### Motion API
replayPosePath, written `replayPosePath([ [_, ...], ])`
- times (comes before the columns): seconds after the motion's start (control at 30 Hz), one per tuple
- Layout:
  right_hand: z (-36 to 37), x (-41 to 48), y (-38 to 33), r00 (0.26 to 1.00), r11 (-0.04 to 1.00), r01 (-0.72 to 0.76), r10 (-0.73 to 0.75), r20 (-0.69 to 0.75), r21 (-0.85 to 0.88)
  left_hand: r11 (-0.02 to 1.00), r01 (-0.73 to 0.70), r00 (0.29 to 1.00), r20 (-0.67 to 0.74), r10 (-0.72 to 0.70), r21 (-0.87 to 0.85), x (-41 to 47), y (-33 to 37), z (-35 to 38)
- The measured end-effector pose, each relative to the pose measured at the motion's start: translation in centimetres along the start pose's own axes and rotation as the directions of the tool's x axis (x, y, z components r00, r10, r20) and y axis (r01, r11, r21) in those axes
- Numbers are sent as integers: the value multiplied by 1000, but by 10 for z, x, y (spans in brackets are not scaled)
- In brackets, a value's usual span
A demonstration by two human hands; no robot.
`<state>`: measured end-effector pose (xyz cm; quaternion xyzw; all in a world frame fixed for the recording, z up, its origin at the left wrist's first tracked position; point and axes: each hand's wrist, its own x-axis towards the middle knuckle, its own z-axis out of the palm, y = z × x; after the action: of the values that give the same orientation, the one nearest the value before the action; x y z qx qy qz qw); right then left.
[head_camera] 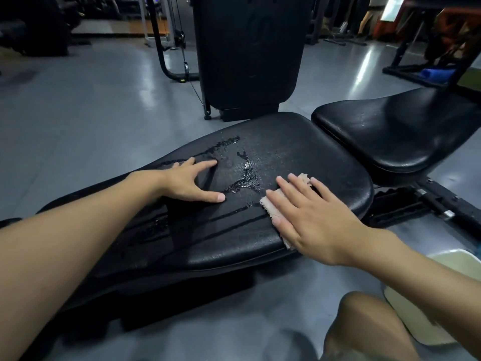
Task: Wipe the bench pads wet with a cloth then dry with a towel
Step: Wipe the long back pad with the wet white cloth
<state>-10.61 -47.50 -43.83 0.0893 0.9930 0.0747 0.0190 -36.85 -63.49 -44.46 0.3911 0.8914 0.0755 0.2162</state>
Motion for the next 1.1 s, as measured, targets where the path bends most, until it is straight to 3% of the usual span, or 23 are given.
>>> replayPosePath([
  [0.67,-7,293,28,987,991,-127,121,106,50,994,22,999,26,-20,-106,10,-6,4],
  [0.87,-6,271,22,988,995,-92,87,128,37,995,23,1000,14,-22,-99,11,-6,5],
  [1.1,-1,145,4,997,999,41,-43,70,23,996,35,999,16,-33,-79,11,-8,5],
])
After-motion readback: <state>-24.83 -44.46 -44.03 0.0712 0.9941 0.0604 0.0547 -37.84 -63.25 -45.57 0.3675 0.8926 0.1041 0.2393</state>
